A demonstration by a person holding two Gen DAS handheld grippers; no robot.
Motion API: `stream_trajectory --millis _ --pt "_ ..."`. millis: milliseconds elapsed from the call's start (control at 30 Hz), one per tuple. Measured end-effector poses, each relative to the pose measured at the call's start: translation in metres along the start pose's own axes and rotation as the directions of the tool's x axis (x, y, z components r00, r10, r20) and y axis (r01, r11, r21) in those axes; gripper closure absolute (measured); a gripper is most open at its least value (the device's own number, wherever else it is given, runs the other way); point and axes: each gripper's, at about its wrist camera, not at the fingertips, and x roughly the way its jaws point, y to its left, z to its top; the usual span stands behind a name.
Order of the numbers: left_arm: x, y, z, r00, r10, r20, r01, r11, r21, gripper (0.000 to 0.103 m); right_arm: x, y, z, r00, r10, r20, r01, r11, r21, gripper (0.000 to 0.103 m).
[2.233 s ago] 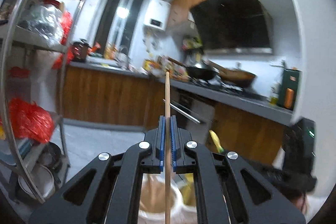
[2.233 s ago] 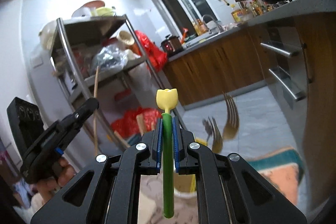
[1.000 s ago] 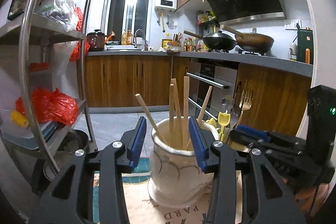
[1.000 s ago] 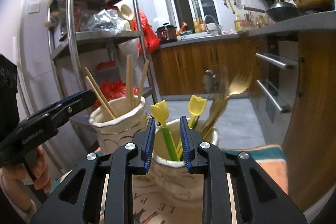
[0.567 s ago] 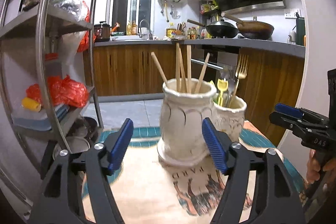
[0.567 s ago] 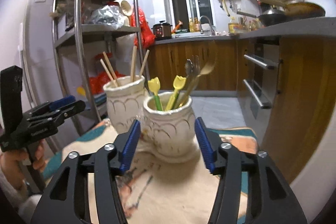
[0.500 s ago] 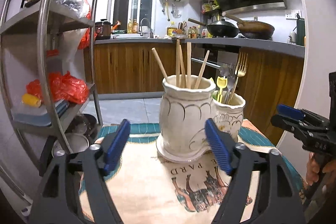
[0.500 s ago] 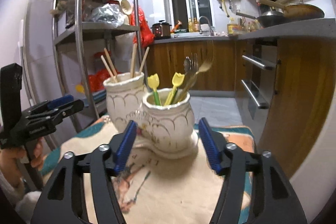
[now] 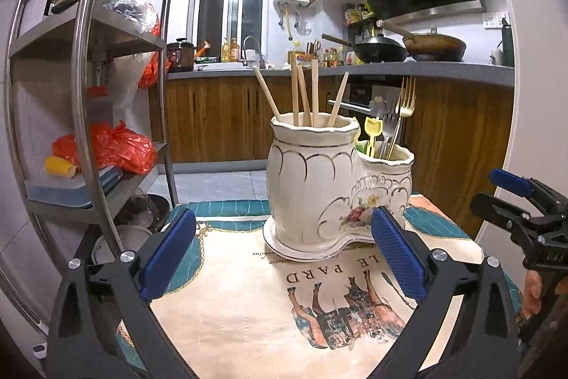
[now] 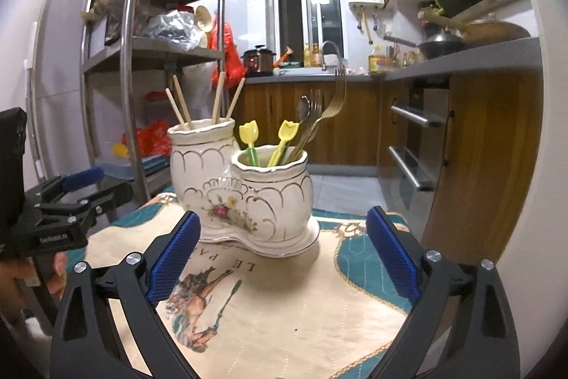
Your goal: Organize utensils
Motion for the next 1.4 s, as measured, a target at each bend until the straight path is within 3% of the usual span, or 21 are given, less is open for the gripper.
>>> stream_trajectory --millis 133,333,433,867,1400 --pt "-0.001 0.0 0.0 1.0 -0.003 0.001 0.003 1.0 -0.003 0.006 -0.003 0.008 0.001 1.0 -0.015 0.016 0.016 0.999 -0.043 0.009" --pt "0.005 -0.001 -0.006 0.999 -0.02 -0.04 0.02 1.0 -0.006 0.006 -0.004 0.003 0.001 0.999 -0.046 0.02 0.046 0.999 -0.013 0.009" --pt "0.002 0.0 -0.006 0.999 0.039 -0.017 -0.04 0.999 -0.022 0.008 -0.008 0.001 0.001 0.996 -0.074 0.04 0.074 0.997 -0.002 0.009" --pt "-0.002 -0.018 -0.006 1.0 0.014 -0.001 -0.014 0.998 0.057 0.007 -0.005 -0.002 0.001 0.998 -0.051 0.027 0.051 0.999 -0.012 0.009" --pt "0.0 -0.013 -0.006 1.0 0.013 -0.006 -0.012 0.999 0.031 0.006 -0.005 -0.002 0.001 0.998 -0.051 0.028 0.051 0.999 -0.014 0.009"
